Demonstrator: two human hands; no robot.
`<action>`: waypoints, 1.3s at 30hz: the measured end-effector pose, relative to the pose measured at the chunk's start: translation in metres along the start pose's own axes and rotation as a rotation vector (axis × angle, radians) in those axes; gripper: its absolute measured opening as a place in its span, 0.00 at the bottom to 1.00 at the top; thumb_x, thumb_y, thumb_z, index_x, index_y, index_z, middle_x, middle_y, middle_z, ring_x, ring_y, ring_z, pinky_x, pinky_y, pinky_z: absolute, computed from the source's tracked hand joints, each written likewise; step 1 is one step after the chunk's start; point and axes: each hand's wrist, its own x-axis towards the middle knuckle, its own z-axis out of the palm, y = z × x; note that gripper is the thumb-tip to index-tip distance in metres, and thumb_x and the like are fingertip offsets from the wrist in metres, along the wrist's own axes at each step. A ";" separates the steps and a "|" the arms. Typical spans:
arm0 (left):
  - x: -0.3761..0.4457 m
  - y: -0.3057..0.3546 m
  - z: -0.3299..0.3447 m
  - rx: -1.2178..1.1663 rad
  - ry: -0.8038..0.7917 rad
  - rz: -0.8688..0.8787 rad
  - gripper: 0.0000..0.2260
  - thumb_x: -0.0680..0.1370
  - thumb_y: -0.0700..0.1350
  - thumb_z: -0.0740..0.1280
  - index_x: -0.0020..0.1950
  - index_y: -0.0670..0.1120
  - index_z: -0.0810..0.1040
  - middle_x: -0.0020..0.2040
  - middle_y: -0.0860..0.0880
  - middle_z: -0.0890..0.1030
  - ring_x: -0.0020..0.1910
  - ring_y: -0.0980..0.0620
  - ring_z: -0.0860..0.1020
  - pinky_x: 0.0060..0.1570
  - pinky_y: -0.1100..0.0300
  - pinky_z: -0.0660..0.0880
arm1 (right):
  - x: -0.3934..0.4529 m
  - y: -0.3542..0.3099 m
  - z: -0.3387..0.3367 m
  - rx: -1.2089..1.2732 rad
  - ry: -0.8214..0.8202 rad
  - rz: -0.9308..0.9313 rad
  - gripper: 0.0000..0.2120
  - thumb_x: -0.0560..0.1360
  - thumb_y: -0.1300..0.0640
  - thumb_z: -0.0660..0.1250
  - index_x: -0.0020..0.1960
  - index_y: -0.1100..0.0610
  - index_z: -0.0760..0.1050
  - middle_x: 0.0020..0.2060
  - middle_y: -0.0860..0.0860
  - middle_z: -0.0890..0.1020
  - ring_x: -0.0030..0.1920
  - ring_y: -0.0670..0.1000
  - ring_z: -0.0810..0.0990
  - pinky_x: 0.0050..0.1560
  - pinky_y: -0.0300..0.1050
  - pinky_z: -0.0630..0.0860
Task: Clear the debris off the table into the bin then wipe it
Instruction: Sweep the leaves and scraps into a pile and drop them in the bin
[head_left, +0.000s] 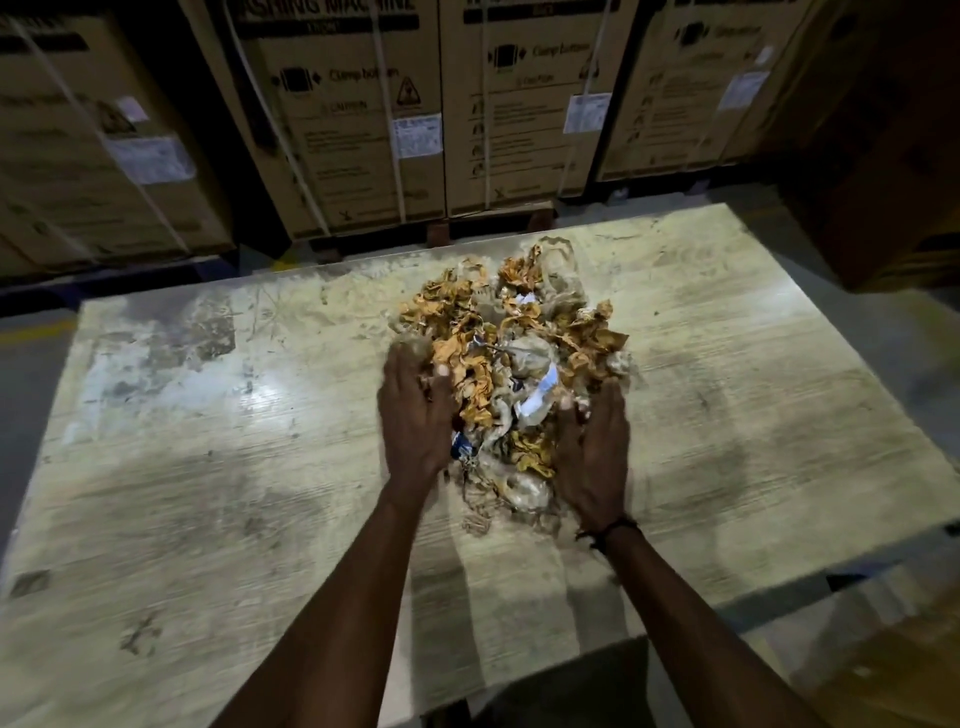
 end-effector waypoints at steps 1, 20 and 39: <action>0.000 0.001 0.005 0.046 -0.074 0.036 0.30 0.85 0.67 0.50 0.84 0.53 0.58 0.83 0.47 0.63 0.79 0.43 0.65 0.75 0.37 0.66 | -0.001 -0.002 0.003 0.007 -0.044 -0.031 0.42 0.81 0.31 0.47 0.85 0.57 0.51 0.85 0.53 0.53 0.84 0.50 0.50 0.84 0.50 0.47; 0.086 0.021 0.021 0.036 -0.300 0.140 0.35 0.80 0.75 0.47 0.82 0.59 0.62 0.84 0.50 0.61 0.81 0.48 0.61 0.78 0.37 0.61 | 0.094 -0.013 0.018 0.190 -0.200 -0.124 0.31 0.85 0.41 0.52 0.83 0.56 0.59 0.83 0.54 0.61 0.83 0.52 0.57 0.83 0.48 0.53; 0.000 0.020 0.000 -0.038 -0.067 -0.010 0.28 0.84 0.65 0.53 0.81 0.54 0.67 0.83 0.52 0.64 0.81 0.51 0.62 0.78 0.40 0.62 | 0.039 -0.022 -0.020 0.362 -0.096 0.120 0.33 0.84 0.39 0.57 0.85 0.49 0.55 0.83 0.46 0.60 0.80 0.42 0.60 0.81 0.49 0.60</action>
